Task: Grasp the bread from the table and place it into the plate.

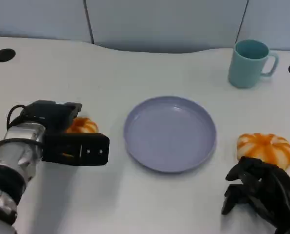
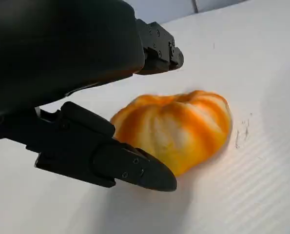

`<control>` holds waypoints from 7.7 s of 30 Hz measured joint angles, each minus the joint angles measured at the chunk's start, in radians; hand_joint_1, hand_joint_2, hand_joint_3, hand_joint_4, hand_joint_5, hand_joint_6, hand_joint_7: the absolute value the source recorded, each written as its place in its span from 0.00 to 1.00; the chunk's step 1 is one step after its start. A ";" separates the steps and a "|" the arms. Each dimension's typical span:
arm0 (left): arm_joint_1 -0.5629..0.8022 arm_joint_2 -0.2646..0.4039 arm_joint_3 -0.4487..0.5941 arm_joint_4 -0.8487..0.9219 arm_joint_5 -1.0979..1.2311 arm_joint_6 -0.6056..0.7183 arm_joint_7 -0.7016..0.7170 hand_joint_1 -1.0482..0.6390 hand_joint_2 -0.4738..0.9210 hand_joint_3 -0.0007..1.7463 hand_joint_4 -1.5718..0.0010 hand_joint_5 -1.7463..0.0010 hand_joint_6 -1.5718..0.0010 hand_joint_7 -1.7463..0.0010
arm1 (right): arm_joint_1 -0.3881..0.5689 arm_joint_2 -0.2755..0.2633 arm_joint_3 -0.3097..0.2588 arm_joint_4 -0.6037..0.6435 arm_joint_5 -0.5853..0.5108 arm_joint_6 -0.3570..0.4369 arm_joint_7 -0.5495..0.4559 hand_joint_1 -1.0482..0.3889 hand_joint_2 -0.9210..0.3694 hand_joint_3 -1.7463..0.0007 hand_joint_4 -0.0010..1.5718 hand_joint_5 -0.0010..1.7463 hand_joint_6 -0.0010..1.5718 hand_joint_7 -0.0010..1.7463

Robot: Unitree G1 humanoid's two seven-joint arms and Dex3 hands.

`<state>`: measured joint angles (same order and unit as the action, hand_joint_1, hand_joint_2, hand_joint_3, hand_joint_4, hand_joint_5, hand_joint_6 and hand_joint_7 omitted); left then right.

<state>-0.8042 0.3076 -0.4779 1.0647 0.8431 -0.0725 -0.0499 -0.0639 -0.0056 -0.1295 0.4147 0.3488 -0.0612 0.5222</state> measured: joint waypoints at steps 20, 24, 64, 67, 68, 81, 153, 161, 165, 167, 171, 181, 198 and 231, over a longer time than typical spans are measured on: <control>-0.132 -0.090 -0.099 0.254 -0.036 0.001 -0.016 0.19 0.95 0.00 1.00 1.00 0.94 1.00 | 0.020 -0.005 -0.009 -0.023 0.019 0.026 0.002 0.07 0.10 1.00 0.90 0.49 0.79 0.46; -0.136 -0.099 -0.115 0.268 -0.036 0.012 -0.016 0.20 0.95 0.00 1.00 1.00 0.95 1.00 | 0.031 -0.006 -0.009 -0.035 0.018 0.027 0.002 0.07 0.09 1.00 0.90 0.50 0.77 0.48; -0.079 -0.127 -0.125 0.283 -0.079 0.013 0.255 0.49 1.00 0.13 0.62 0.50 0.57 0.99 | 0.118 -0.006 -0.008 -0.174 0.044 0.099 -0.003 0.08 0.11 1.00 0.88 0.53 0.76 0.50; -0.074 -0.127 -0.120 0.283 -0.081 0.008 0.289 0.47 1.00 0.14 0.62 0.40 0.48 0.98 | 0.119 -0.006 -0.008 -0.175 0.049 0.099 -0.002 0.08 0.10 1.00 0.88 0.53 0.76 0.50; -0.074 -0.127 -0.116 0.283 -0.082 0.007 0.297 0.46 1.00 0.10 0.58 0.45 0.43 0.97 | 0.120 -0.006 -0.008 -0.175 0.049 0.099 -0.002 0.09 0.10 1.00 0.88 0.53 0.76 0.50; -0.047 -0.118 -0.083 0.282 -0.103 -0.052 0.409 0.46 1.00 0.21 0.54 0.23 0.52 0.61 | 0.124 -0.006 -0.008 -0.176 0.057 0.099 -0.003 0.07 0.11 1.00 0.89 0.52 0.77 0.50; -0.213 -0.272 -0.159 0.206 -0.065 -0.464 0.442 0.48 0.81 0.47 0.42 0.00 0.56 0.01 | 0.080 0.002 0.015 -0.130 0.038 0.092 -0.007 0.08 0.12 1.00 0.90 0.50 0.77 0.47; -0.212 -0.297 -0.160 0.225 -0.066 -0.445 0.382 0.44 0.87 0.39 0.48 0.00 0.58 0.12 | 0.082 0.007 0.016 -0.133 0.037 0.092 -0.009 0.07 0.11 1.00 0.91 0.50 0.79 0.47; -0.212 -0.304 -0.169 0.231 -0.066 -0.418 0.337 0.44 0.99 0.18 0.50 0.03 0.52 0.37 | 0.082 0.010 0.017 -0.133 0.038 0.092 -0.010 0.08 0.11 1.00 0.90 0.49 0.79 0.46; -0.212 -0.304 -0.170 0.231 -0.068 -0.418 0.327 0.46 0.99 0.18 0.50 0.19 0.50 0.40 | 0.082 0.012 0.017 -0.133 0.039 0.092 -0.008 0.08 0.12 1.00 0.90 0.49 0.79 0.45; -0.211 -0.303 -0.161 0.232 -0.080 -0.428 0.305 0.45 1.00 0.16 0.57 0.31 0.56 0.50 | 0.082 0.016 0.016 -0.132 0.040 0.088 -0.005 0.07 0.11 1.00 0.91 0.49 0.79 0.45; -0.210 -0.300 -0.143 0.238 -0.093 -0.446 0.199 0.30 1.00 0.15 0.87 0.66 0.80 0.94 | 0.082 0.016 0.016 -0.132 0.040 0.082 -0.005 0.07 0.11 1.00 0.91 0.49 0.80 0.44; -0.214 -0.278 -0.059 0.228 -0.189 -0.475 0.078 0.13 1.00 0.30 1.00 0.75 0.86 0.98 | 0.082 0.016 0.012 -0.132 0.039 0.078 -0.010 0.07 0.11 1.00 0.89 0.50 0.79 0.46; 0.266 -0.244 0.499 -0.179 -1.021 -0.655 -0.452 0.30 1.00 0.16 0.67 0.53 0.61 0.92 | 0.069 0.015 0.020 -0.134 0.029 0.097 -0.041 0.07 0.11 1.00 0.88 0.54 0.76 0.52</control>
<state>-0.5380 0.0641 0.0215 0.8858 -0.1778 -0.7279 -0.5017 0.0054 0.0089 -0.1095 0.2810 0.3777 0.0354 0.4812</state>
